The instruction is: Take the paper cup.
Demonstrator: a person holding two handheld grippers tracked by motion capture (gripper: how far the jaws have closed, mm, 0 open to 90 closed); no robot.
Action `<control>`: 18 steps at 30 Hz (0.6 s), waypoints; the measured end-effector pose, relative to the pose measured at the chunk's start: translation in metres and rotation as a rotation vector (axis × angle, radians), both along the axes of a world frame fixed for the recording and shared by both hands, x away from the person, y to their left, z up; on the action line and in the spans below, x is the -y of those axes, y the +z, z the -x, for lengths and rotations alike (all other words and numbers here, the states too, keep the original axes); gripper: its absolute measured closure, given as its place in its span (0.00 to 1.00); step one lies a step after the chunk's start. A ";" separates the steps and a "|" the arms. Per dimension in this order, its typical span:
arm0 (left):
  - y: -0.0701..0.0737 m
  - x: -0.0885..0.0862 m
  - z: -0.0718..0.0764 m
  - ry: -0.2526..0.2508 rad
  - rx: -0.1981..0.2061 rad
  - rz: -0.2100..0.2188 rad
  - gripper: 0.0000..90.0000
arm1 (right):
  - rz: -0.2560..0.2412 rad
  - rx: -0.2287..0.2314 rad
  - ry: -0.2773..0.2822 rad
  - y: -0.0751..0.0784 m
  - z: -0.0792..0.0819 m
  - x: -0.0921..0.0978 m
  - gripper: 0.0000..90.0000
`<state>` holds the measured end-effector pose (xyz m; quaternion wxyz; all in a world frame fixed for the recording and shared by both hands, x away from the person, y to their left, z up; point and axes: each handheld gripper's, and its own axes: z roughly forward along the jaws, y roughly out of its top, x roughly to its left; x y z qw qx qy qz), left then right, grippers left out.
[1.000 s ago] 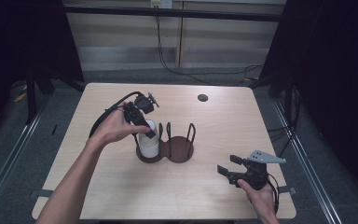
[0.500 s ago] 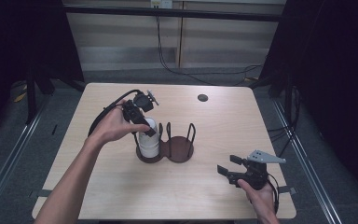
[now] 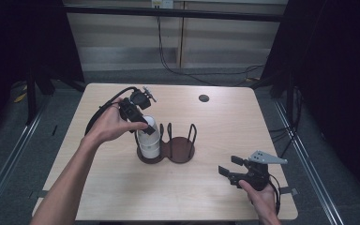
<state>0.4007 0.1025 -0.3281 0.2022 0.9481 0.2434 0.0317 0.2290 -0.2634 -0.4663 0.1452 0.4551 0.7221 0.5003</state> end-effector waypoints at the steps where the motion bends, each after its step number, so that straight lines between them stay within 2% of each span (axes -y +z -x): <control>1: 0.001 0.000 0.000 -0.001 0.001 -0.001 0.40 | 0.001 -0.001 0.000 0.000 0.000 0.000 0.27; 6: 0.004 -0.003 0.002 -0.004 0.007 0.022 0.40 | 0.001 -0.001 -0.002 0.000 0.000 0.000 0.27; 8: 0.005 -0.004 0.001 0.010 0.016 0.032 0.40 | 0.001 -0.003 -0.004 0.000 0.000 0.000 0.27; 18: 0.010 -0.018 0.003 0.032 0.030 0.120 0.40 | 0.011 0.007 -0.010 0.000 0.001 -0.001 0.21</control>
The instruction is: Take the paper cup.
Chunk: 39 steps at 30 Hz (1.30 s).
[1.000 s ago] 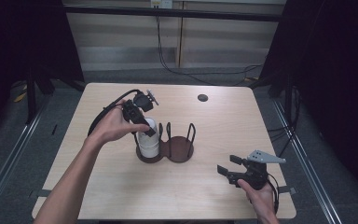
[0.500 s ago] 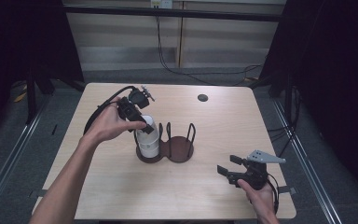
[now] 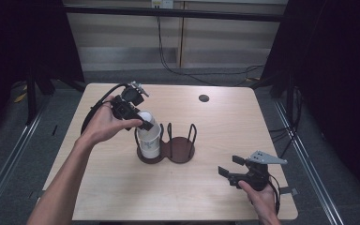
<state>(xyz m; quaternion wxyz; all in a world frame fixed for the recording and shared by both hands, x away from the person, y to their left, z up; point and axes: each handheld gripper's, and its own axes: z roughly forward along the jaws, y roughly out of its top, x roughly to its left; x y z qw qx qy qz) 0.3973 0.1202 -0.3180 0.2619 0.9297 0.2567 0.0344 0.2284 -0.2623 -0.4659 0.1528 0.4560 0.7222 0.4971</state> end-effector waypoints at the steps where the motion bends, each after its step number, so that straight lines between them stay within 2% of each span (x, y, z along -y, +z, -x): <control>1: 0.001 -0.001 0.001 0.001 0.003 0.007 0.40 | 0.000 0.000 0.000 0.000 0.000 0.000 0.21; 5: 0.005 -0.007 0.003 0.012 0.017 0.054 0.41 | 0.002 0.001 -0.004 0.000 0.000 0.000 0.20; 7: 0.008 -0.009 0.004 0.006 0.036 0.057 0.41 | 0.002 -0.001 -0.005 0.000 0.000 -0.001 0.20; 16: 0.015 -0.016 0.010 0.012 0.065 0.129 0.41 | 0.002 0.000 -0.006 0.000 0.000 -0.001 0.20; 18: 0.017 -0.018 0.011 0.001 0.071 0.134 0.41 | 0.002 0.000 -0.006 0.000 0.000 -0.001 0.20; 21: 0.017 -0.019 0.013 0.004 0.085 0.155 0.41 | 0.002 -0.001 -0.006 0.000 0.000 -0.001 0.20; 23: 0.017 -0.021 0.015 0.016 0.095 0.190 0.41 | 0.004 -0.001 -0.007 0.000 0.000 -0.001 0.20; 29: 0.015 -0.026 0.018 0.028 0.123 0.215 0.41 | 0.002 0.001 -0.009 0.000 0.000 -0.002 0.20; 32: 0.015 -0.032 0.019 0.037 0.133 0.255 0.41 | 0.001 0.003 -0.008 0.000 0.000 -0.002 0.20; 39: 0.016 -0.041 0.024 0.023 0.157 0.320 0.41 | 0.001 0.007 -0.008 0.000 0.000 -0.003 0.20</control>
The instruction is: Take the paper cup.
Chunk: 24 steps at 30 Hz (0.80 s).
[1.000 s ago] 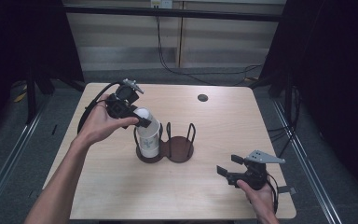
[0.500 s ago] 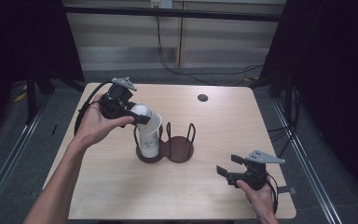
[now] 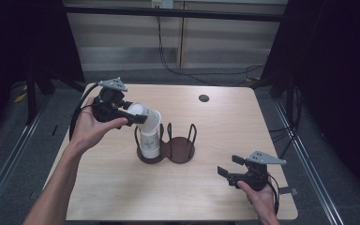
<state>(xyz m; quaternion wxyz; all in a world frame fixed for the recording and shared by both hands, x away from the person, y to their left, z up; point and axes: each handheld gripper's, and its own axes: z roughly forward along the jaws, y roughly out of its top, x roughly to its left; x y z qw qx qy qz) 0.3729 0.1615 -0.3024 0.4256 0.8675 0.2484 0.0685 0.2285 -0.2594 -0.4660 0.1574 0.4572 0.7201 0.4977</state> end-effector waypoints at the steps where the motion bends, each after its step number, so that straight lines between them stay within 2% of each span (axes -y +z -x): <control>1: 0.000 -0.001 0.001 -0.005 0.003 0.013 0.41 | 0.004 0.000 -0.001 0.000 0.000 0.000 0.20; 7: 0.000 -0.005 0.009 -0.011 0.047 0.073 0.41 | 0.003 0.004 0.001 0.000 0.000 -0.001 0.20; 13: -0.003 -0.012 0.017 -0.020 0.063 0.133 0.41 | 0.002 0.002 0.005 0.000 0.001 -0.003 0.20; 16: -0.005 -0.014 0.021 -0.019 0.079 0.138 0.41 | 0.002 0.006 0.013 0.000 0.001 -0.004 0.20; 24: -0.012 -0.021 0.037 -0.032 0.104 0.188 0.41 | 0.006 0.007 0.039 0.001 0.000 -0.011 0.19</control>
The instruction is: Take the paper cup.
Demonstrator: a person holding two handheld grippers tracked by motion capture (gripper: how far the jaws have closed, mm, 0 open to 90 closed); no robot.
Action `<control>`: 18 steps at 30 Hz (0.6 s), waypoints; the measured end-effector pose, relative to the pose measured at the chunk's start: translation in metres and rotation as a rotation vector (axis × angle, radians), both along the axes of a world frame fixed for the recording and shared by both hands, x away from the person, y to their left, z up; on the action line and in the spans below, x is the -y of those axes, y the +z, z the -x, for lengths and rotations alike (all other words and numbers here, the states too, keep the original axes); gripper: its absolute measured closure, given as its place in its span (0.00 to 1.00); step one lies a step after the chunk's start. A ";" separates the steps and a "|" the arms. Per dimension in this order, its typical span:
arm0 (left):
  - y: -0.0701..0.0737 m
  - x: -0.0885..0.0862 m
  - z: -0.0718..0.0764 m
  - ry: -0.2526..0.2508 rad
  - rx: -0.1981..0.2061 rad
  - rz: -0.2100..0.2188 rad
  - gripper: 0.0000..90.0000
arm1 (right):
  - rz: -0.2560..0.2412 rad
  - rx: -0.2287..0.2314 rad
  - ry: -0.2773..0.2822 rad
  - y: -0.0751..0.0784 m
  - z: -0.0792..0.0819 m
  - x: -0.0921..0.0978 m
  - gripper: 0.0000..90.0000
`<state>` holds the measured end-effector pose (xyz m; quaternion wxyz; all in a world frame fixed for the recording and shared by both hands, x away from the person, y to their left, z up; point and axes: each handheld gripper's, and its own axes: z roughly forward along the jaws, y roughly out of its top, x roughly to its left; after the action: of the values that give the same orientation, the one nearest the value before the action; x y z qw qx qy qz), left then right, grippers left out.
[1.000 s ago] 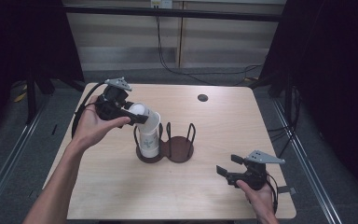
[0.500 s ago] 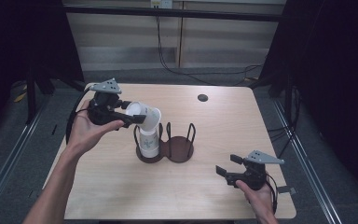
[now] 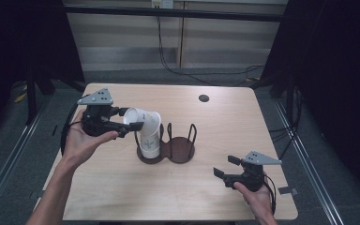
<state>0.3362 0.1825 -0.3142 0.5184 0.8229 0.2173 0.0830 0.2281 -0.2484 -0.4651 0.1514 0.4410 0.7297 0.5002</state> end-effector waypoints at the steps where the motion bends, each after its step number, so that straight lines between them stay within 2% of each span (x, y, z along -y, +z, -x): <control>1: -0.001 -0.001 0.002 -0.007 0.002 0.015 0.41 | 0.000 0.000 0.004 0.000 0.000 -0.001 0.19; 6: -0.007 -0.002 0.011 -0.016 0.018 0.032 0.41 | -0.002 0.011 0.015 0.002 0.000 -0.004 0.19; 9: -0.011 -0.003 0.017 -0.034 0.012 0.052 0.41 | 0.002 0.019 0.025 0.004 0.000 -0.007 0.19; 14: -0.018 -0.002 0.026 -0.065 0.015 0.052 0.41 | 0.003 0.033 0.059 0.009 0.001 -0.014 0.18; 18: -0.024 -0.002 0.031 -0.087 0.011 0.069 0.41 | 0.003 0.045 0.088 0.013 0.001 -0.020 0.17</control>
<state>0.3050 0.1847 -0.3381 0.5508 0.8127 0.1812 0.0577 0.2268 -0.2280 -0.4521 0.1462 0.3968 0.7457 0.5149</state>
